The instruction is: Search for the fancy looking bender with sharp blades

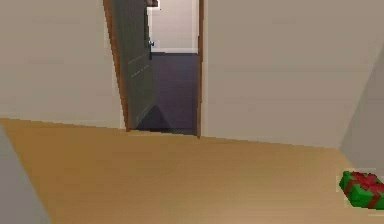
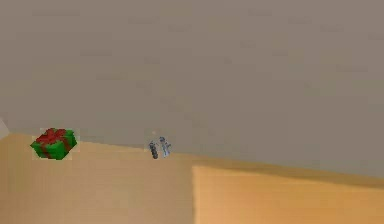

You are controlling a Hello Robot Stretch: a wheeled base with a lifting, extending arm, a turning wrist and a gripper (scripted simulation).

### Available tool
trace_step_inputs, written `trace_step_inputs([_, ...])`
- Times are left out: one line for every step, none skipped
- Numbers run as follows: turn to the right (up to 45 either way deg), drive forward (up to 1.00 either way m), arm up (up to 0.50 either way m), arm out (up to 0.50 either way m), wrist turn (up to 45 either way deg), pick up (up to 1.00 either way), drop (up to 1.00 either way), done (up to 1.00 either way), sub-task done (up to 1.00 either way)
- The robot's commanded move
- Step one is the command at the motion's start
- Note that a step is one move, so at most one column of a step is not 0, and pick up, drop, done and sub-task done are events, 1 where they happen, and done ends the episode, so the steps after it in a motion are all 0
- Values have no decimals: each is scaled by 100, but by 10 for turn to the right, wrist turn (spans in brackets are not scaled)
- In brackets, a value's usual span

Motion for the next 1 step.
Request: trace_step_inputs([-30, 0, 0, 0, 0, 0, 0, 0, 0])
